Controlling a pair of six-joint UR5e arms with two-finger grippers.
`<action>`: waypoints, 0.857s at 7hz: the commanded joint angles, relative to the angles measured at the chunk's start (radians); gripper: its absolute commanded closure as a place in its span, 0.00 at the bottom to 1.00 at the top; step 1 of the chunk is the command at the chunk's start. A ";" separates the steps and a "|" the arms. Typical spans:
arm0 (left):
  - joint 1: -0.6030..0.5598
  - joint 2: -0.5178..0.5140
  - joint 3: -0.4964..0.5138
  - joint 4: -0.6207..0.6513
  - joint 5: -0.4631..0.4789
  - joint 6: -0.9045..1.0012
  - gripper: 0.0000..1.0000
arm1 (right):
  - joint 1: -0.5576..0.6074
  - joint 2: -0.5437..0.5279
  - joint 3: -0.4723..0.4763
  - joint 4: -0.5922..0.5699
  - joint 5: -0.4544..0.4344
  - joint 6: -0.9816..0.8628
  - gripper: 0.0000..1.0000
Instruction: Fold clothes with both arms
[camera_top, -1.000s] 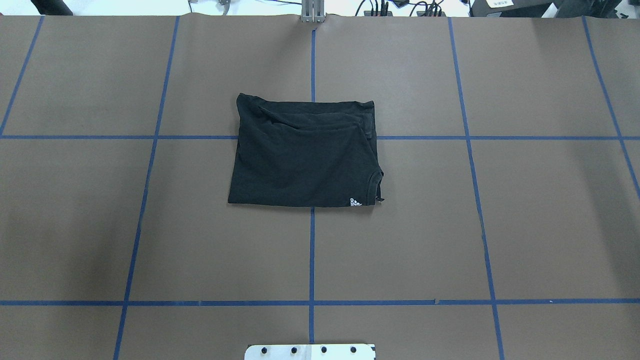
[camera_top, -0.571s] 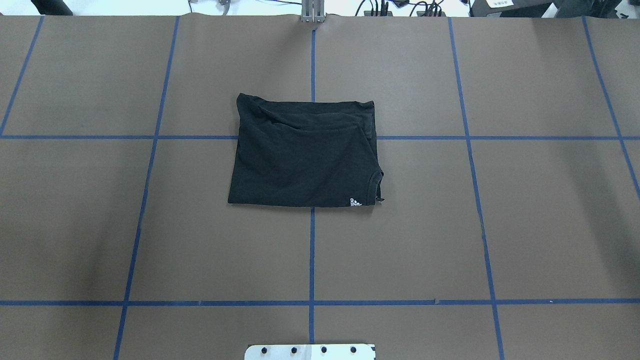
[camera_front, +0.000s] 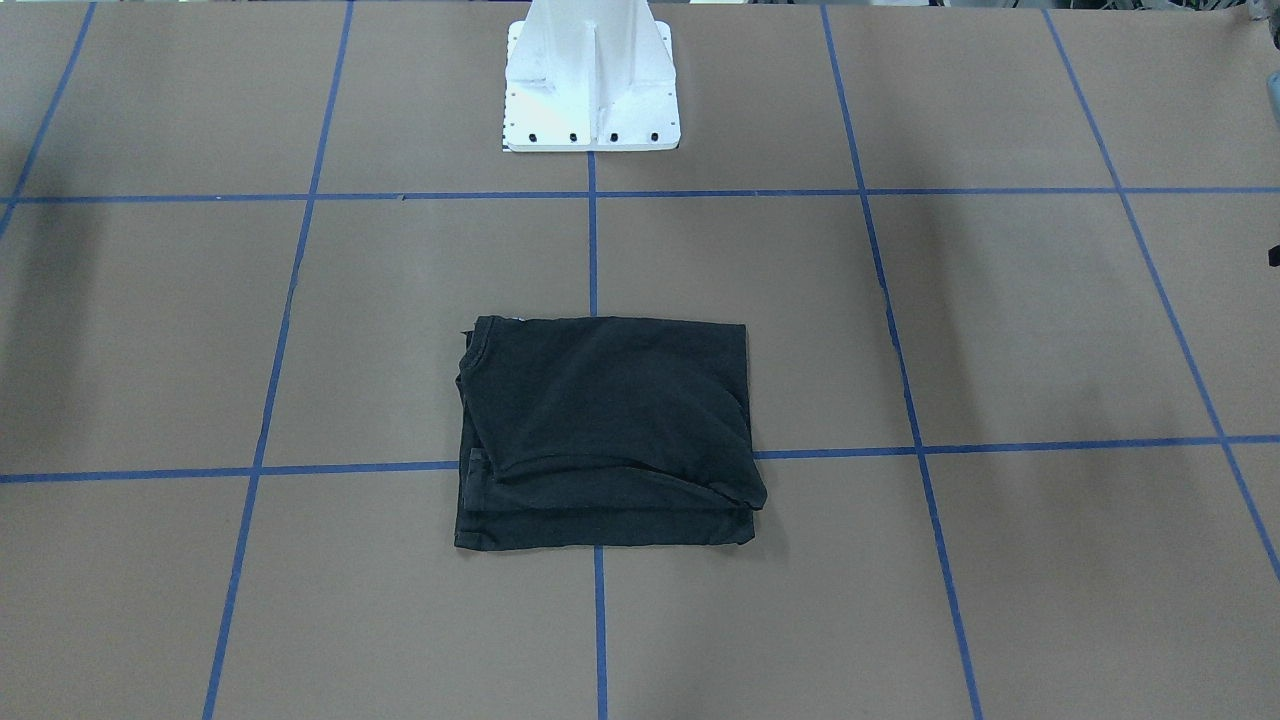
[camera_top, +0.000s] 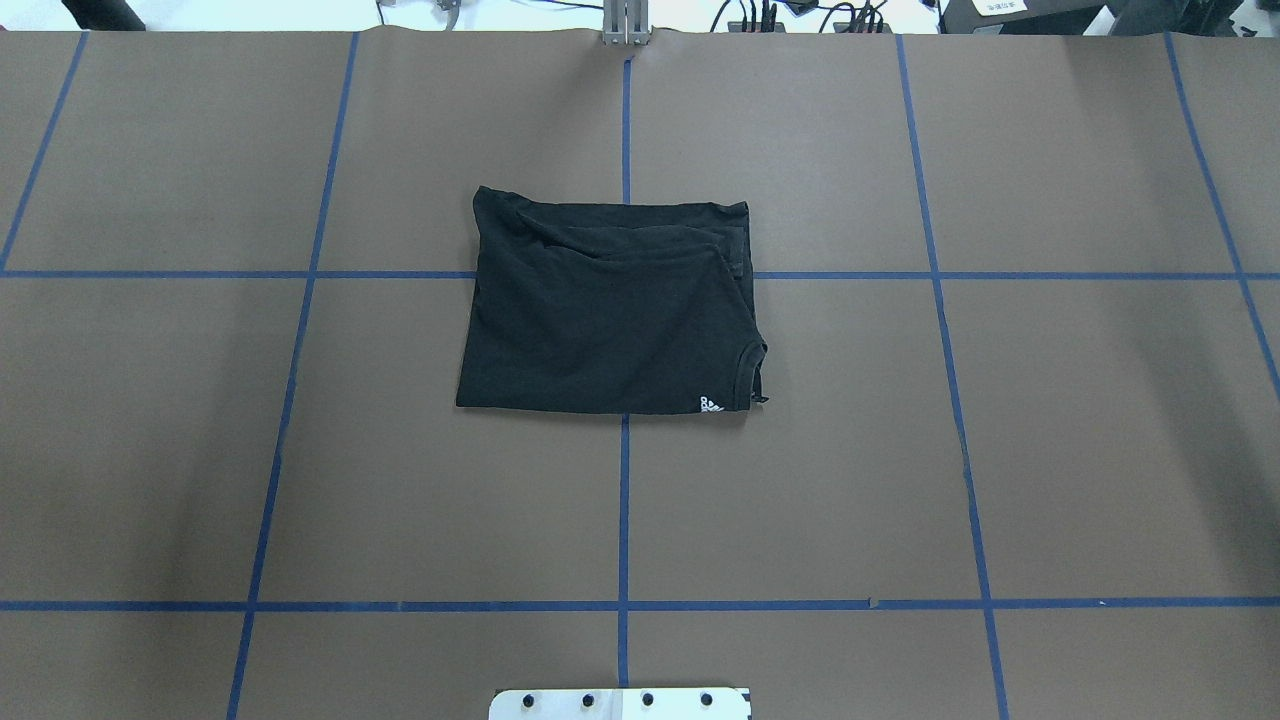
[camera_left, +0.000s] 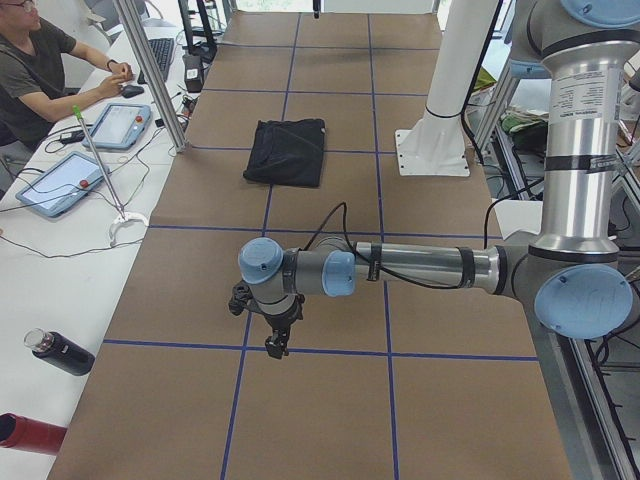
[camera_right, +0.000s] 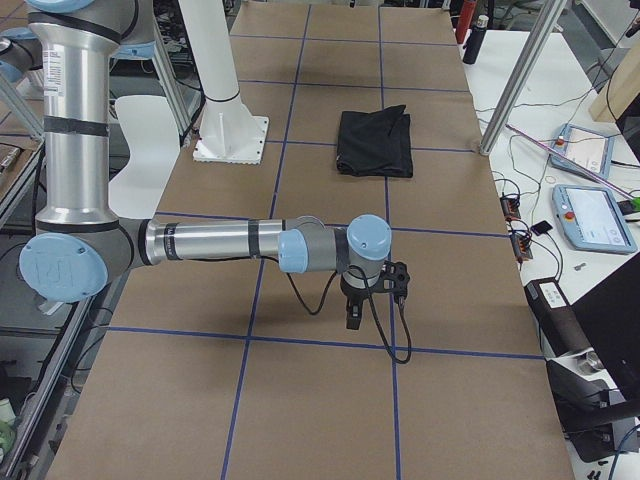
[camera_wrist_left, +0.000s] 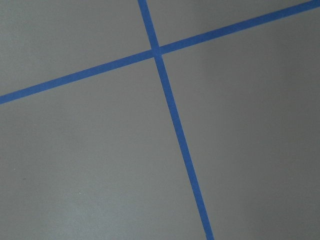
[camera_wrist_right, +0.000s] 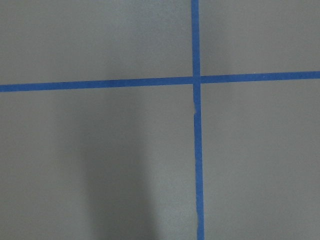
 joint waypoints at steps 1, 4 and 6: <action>-0.002 0.000 -0.001 0.000 0.001 0.001 0.00 | 0.027 -0.022 -0.019 0.046 -0.005 -0.003 0.00; -0.029 0.000 -0.005 0.000 -0.002 0.001 0.00 | 0.080 -0.024 -0.015 0.037 0.006 -0.001 0.00; -0.069 0.002 -0.008 0.004 -0.003 0.001 0.00 | 0.080 -0.025 -0.016 0.034 0.007 0.000 0.00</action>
